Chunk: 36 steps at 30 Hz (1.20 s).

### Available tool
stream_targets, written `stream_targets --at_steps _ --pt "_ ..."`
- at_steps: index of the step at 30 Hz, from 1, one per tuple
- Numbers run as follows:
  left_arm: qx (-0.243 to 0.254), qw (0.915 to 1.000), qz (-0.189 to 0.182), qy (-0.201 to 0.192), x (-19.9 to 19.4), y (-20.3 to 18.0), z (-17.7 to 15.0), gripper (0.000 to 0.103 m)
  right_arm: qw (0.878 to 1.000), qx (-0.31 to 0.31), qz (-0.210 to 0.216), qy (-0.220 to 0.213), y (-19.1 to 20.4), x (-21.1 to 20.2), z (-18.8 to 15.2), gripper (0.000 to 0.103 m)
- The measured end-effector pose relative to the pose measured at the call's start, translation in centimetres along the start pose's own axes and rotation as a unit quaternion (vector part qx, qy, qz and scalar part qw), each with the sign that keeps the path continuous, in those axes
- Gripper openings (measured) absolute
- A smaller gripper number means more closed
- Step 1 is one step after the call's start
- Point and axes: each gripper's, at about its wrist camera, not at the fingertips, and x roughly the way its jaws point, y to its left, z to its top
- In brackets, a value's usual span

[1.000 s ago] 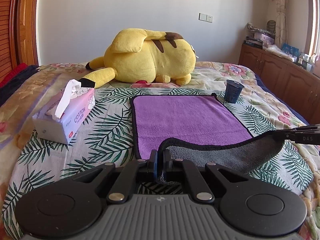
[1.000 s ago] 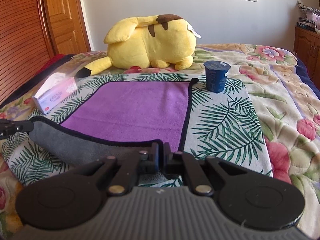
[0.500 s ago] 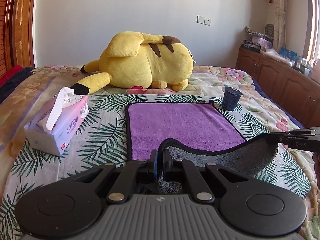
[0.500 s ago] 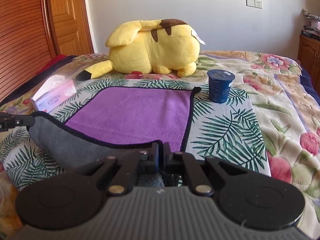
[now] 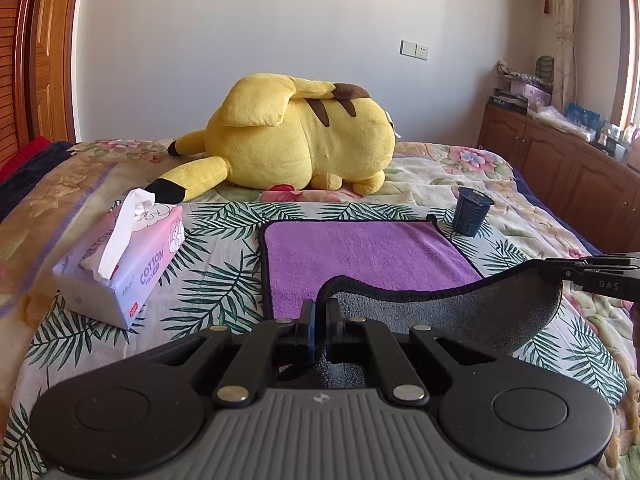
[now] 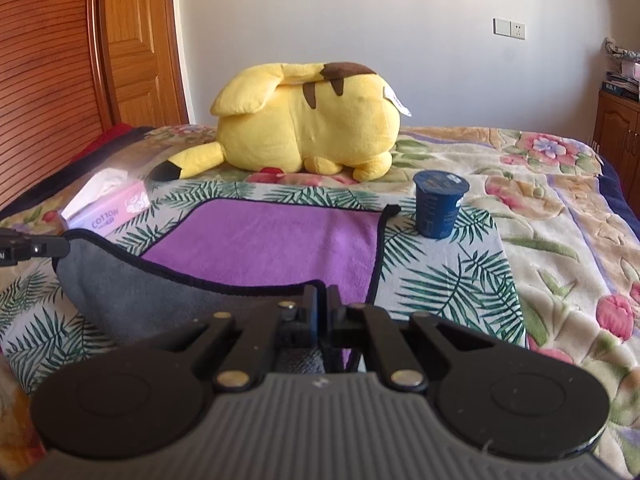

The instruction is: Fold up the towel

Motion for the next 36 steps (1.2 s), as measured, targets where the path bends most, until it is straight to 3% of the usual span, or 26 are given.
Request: stream_targets --at_steps 14,36 --pt "0.016 0.9994 0.014 -0.027 2.8 0.6 2.8 0.000 0.999 -0.024 -0.020 -0.039 -0.4 1.6 2.3 0.005" --pt "0.044 0.9959 0.054 -0.057 9.1 0.4 6.7 0.000 0.994 -0.077 -0.036 -0.064 -1.6 7.0 5.5 0.004"
